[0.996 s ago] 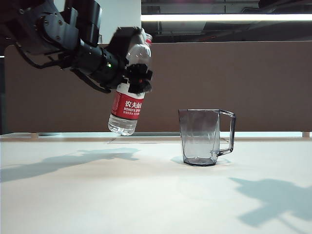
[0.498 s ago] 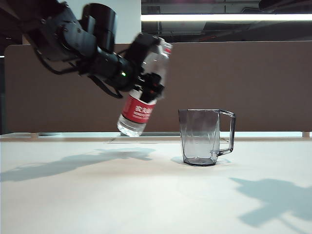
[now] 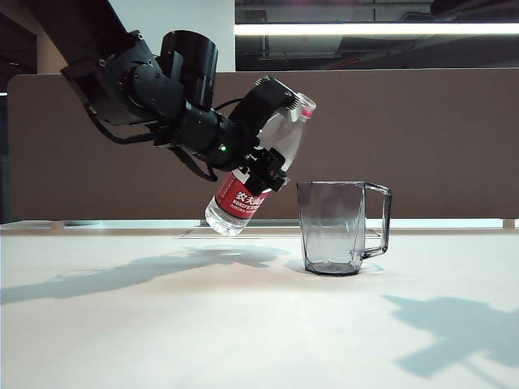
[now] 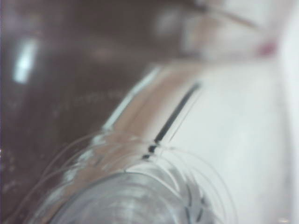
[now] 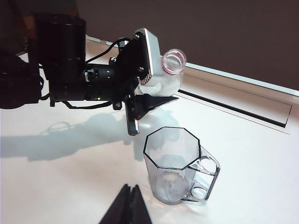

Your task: Pick up the mineral water bottle with the left hand on the table and pour water into the mug until it's half full.

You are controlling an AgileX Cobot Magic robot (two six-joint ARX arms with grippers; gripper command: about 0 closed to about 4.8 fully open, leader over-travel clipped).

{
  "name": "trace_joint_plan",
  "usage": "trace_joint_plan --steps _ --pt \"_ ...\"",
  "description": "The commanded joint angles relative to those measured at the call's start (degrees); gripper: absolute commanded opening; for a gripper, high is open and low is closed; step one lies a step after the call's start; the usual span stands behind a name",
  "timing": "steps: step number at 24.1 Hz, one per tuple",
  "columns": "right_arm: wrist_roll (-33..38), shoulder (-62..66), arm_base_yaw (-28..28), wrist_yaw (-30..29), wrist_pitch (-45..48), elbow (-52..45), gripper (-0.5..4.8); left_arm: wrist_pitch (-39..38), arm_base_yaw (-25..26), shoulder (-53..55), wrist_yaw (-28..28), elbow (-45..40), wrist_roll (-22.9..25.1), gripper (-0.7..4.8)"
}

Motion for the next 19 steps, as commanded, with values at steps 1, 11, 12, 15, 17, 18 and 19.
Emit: trace_joint_plan --steps 1,11,12,15,17,18,19 --pt "-0.15 -0.13 -0.07 0.11 1.05 0.35 -0.02 3.02 -0.28 0.26 0.2 3.17 3.8 2.41" --pt "-0.15 -0.13 -0.04 0.13 1.03 0.35 -0.02 3.08 -0.48 1.07 0.2 4.46 15.32 2.41" --pt "-0.15 -0.13 -0.04 0.13 1.05 0.35 -0.02 3.13 -0.48 1.07 0.2 4.46 15.52 2.41" --pt "-0.15 -0.15 -0.04 0.11 1.05 0.35 -0.02 3.08 -0.48 1.07 0.2 4.44 19.45 2.41" --pt "-0.15 -0.15 -0.04 0.11 1.05 0.35 -0.02 3.1 -0.48 1.07 0.2 4.44 21.18 2.41" --pt "-0.15 -0.15 -0.04 0.13 1.05 0.35 -0.02 3.13 -0.48 1.07 0.2 4.44 21.51 2.41" --pt "-0.15 -0.15 -0.04 0.13 1.05 0.35 -0.02 3.1 -0.48 1.07 0.2 4.42 21.92 2.41"
